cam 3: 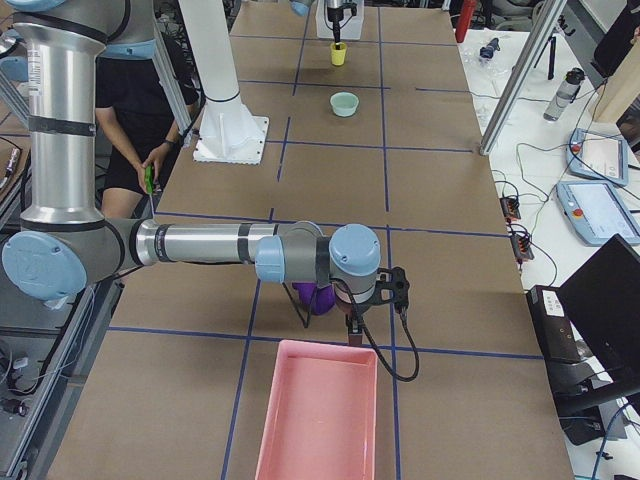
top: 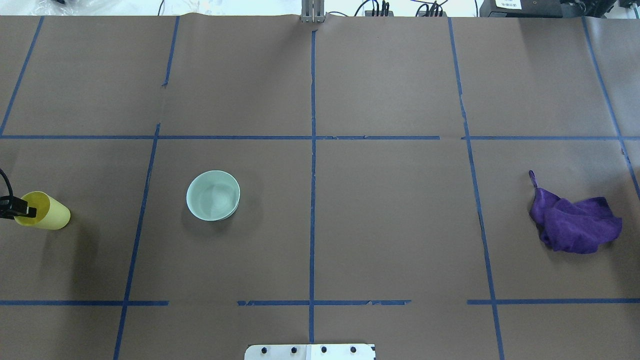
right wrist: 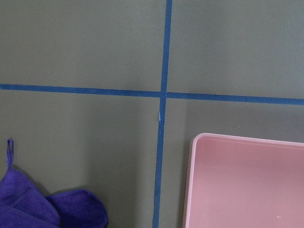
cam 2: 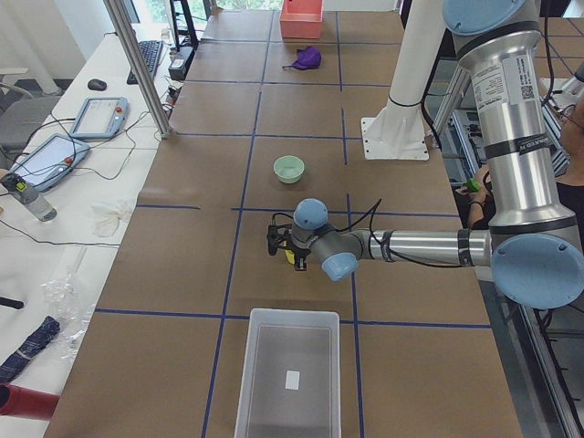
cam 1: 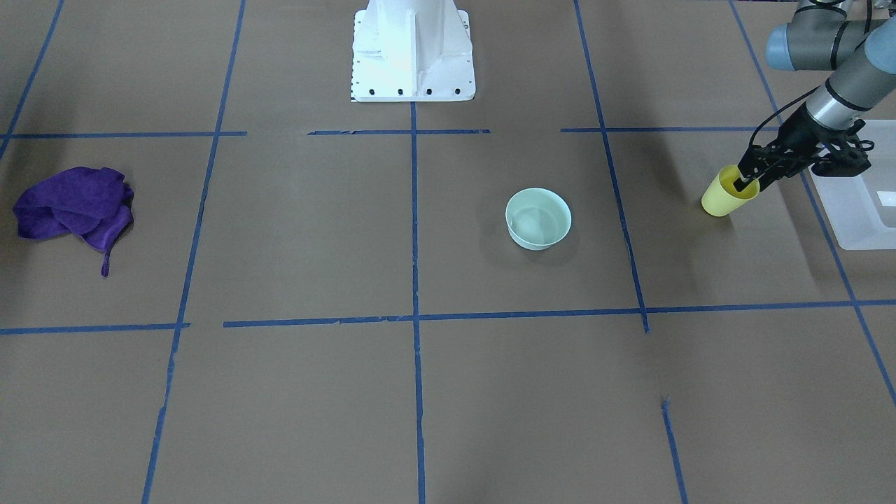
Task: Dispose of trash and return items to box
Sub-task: 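Grasp the yellow cup with the left gripper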
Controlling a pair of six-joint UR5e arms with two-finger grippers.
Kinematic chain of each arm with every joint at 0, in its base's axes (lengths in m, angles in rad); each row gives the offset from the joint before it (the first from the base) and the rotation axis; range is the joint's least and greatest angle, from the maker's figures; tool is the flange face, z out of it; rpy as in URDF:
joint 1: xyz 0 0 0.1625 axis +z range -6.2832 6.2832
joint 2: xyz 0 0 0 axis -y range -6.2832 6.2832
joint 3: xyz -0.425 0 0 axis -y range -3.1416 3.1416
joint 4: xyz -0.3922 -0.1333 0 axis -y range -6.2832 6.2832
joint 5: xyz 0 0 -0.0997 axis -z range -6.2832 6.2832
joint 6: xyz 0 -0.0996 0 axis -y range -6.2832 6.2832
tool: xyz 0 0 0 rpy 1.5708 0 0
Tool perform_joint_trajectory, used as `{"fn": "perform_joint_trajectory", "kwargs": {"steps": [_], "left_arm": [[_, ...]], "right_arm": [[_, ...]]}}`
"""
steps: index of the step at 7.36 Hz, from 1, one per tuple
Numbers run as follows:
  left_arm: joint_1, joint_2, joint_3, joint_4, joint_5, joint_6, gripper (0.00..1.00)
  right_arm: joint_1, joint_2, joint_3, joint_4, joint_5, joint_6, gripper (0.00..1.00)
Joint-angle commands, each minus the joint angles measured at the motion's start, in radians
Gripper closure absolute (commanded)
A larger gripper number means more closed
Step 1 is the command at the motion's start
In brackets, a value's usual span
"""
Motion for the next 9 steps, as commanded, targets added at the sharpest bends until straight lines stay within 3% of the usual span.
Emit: {"fn": "perform_joint_trajectory", "kwargs": {"steps": [1, 4, 6, 7, 9], "left_arm": [[0.010, -0.003, -0.002, 0.002, 0.006, -0.002, 1.00], [-0.005, 0.011, -0.077, 0.018, -0.028, 0.000, 1.00], [-0.024, 0.009, -0.135, 0.049, -0.059, 0.002, 1.00], [-0.042, 0.006, -0.164, 0.096, -0.060, 0.011, 1.00], [-0.099, -0.008, -0.264, 0.307, -0.060, 0.143, 1.00]], "right_arm": [[0.000, 0.000, 0.001, -0.001, 0.001, 0.000, 0.00], [0.000, 0.003, 0.004, 0.001, 0.003, 0.000, 0.00], [-0.003, 0.003, 0.061, -0.001, 0.004, 0.000, 0.00], [-0.008, -0.001, 0.058, -0.002, 0.007, 0.000, 0.00], [-0.067, -0.020, 0.052, 0.007, 0.053, 0.003, 0.00]]}}
